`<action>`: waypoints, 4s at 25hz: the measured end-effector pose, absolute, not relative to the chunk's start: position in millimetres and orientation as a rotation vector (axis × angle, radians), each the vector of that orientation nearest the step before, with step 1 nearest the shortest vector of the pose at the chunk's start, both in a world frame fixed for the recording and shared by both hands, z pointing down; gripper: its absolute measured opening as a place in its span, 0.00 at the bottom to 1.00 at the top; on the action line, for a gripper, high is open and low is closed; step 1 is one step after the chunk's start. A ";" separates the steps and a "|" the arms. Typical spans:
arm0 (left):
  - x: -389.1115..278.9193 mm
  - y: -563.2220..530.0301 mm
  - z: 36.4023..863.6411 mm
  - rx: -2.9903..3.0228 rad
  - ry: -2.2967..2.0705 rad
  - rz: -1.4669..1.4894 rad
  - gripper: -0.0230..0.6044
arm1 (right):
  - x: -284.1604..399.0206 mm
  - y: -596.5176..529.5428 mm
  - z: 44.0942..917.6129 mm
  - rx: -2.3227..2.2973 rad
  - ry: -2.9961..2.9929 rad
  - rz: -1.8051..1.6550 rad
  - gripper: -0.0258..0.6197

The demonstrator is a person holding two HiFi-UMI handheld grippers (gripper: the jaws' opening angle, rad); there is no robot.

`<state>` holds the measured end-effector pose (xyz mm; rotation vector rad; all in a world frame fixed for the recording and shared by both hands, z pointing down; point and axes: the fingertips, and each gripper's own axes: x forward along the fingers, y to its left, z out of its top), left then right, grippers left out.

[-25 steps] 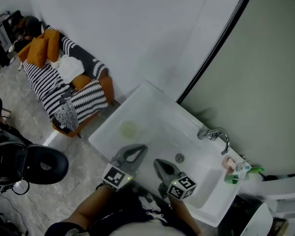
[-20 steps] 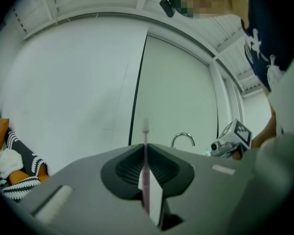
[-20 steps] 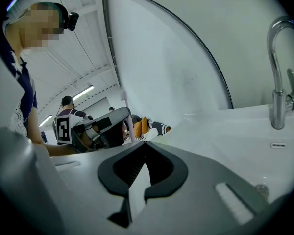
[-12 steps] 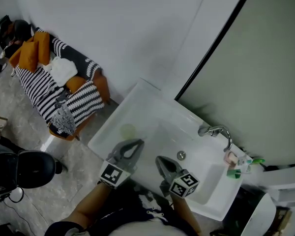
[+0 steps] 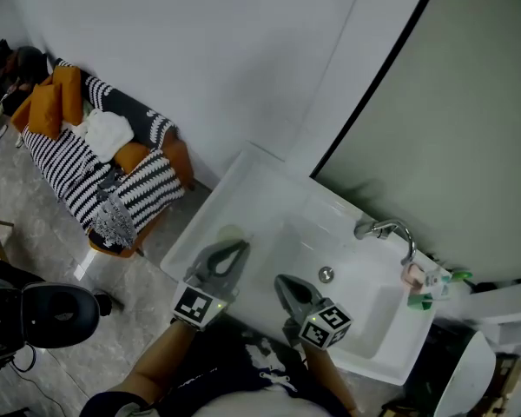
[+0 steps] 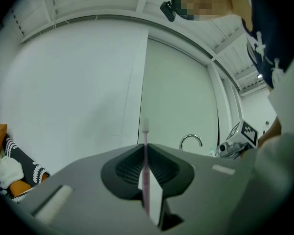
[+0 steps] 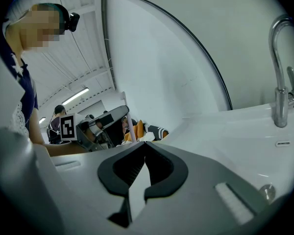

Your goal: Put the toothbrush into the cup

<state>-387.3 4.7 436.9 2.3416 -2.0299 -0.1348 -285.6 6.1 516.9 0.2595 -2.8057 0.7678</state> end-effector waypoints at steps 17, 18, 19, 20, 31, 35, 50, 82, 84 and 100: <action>-418.9 -10.1 454.4 2.366 -2.042 -0.155 0.07 | -294.3 10.1 521.3 0.330 -2.821 0.778 0.04; -419.3 -11.9 454.9 2.372 -2.039 -0.157 0.07 | -295.2 9.6 521.3 0.332 -2.822 0.777 0.04; -419.8 -13.8 455.4 2.371 -2.035 -0.160 0.07 | -296.2 9.0 521.0 0.333 -2.825 0.777 0.04; -420.3 -15.6 456.6 2.370 -2.030 -0.160 0.07 | -297.1 8.4 520.5 0.335 -2.827 0.777 0.04; -427.3 -24.8 490.4 2.316 -2.009 -0.104 0.07 | -299.0 2.6 534.6 0.346 -2.793 0.814 0.04; -427.5 -25.3 503.1 2.291 -2.003 -0.073 0.07 | -300.8 3.6 536.5 0.334 -2.785 0.825 0.04; -423.0 -24.8 538.8 2.251 -1.966 0.048 0.07 | -297.1 5.3 546.9 0.336 -2.756 0.847 0.04; -424.9 -26.2 567.7 2.120 -1.957 0.394 0.07 | -322.4 11.6 550.4 0.252 -2.767 0.798 0.04; -423.6 -27.3 569.1 2.115 -1.950 0.412 0.07 | -326.9 11.9 551.2 0.238 -2.767 0.766 0.04; -409.3 -32.1 586.5 2.195 -1.879 0.635 0.07 | -357.1 18.2 546.9 0.157 -2.765 0.646 0.04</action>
